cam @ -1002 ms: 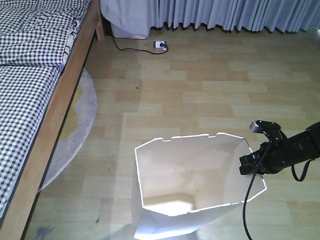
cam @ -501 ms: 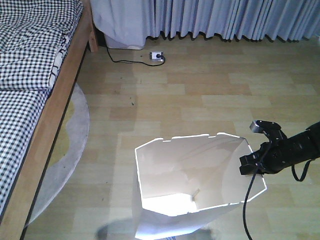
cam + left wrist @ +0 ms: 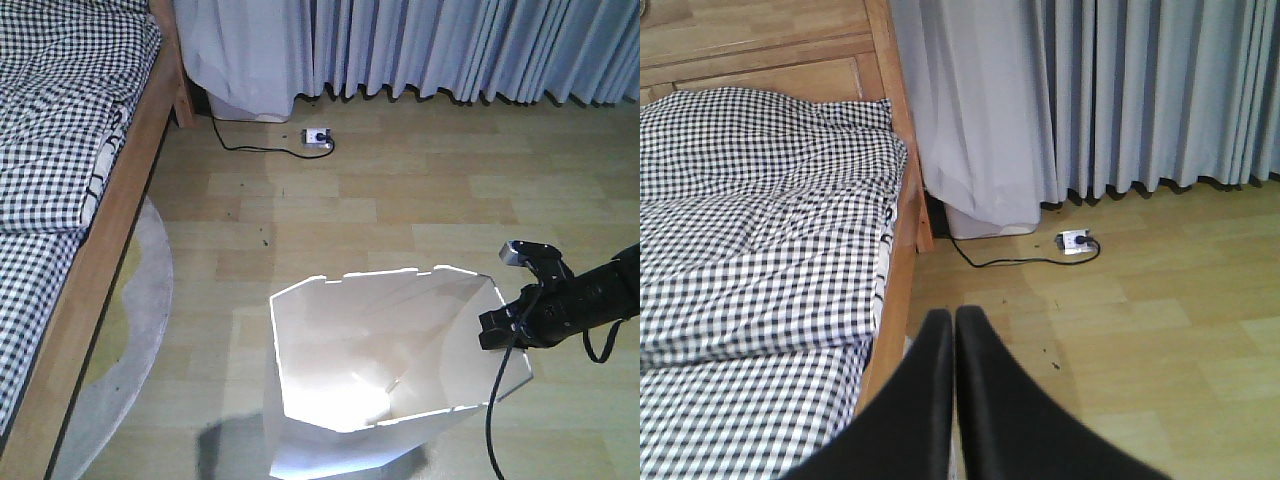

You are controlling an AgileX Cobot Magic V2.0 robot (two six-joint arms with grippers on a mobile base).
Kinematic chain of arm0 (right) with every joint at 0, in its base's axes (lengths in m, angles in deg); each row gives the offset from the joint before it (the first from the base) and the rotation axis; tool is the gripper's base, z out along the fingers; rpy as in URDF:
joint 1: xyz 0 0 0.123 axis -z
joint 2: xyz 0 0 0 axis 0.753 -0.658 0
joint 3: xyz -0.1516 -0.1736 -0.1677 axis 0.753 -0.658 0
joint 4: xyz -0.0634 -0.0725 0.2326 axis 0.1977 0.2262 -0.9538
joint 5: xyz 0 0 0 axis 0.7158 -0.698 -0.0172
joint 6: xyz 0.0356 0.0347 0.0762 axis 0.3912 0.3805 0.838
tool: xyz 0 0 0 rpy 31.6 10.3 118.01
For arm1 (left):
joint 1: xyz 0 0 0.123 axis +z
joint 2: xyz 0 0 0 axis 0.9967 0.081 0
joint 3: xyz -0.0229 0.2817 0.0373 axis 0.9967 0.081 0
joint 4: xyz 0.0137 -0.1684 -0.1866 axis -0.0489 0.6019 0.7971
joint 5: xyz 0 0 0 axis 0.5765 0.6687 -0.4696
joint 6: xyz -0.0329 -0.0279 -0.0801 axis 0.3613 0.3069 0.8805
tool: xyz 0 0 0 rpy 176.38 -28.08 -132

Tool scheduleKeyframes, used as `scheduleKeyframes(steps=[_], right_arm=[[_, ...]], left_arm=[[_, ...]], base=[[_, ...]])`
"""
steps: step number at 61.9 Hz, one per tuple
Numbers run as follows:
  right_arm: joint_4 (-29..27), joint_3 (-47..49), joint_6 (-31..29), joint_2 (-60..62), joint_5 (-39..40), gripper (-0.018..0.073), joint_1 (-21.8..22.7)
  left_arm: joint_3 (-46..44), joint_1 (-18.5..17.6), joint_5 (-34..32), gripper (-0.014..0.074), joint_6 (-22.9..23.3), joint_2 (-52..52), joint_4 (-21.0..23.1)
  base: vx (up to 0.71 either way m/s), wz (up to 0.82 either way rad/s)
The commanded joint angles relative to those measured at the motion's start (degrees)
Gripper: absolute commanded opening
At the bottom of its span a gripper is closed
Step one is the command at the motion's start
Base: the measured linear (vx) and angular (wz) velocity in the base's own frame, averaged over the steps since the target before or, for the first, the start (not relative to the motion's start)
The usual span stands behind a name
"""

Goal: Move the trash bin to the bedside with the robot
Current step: 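Drag the bin with the right gripper across the floor toward the bed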

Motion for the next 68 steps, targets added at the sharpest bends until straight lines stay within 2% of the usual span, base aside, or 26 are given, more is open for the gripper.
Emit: scheduleKeyframes(steps=[1,68], right_arm=[[-4.6,0.8,0.5,4.0,-10.4,-0.0006,0.2],[-4.6,0.8,0.5,4.0,-10.4,-0.0006,0.2]], left_arm=[[1.6,-0.3,-4.2,-0.0006,0.5,-0.5,0.2],[1.6,-0.3,-4.2,-0.0006,0.5,-0.5,0.2]], base=[[0.30,0.02],[0.27,-0.02]])
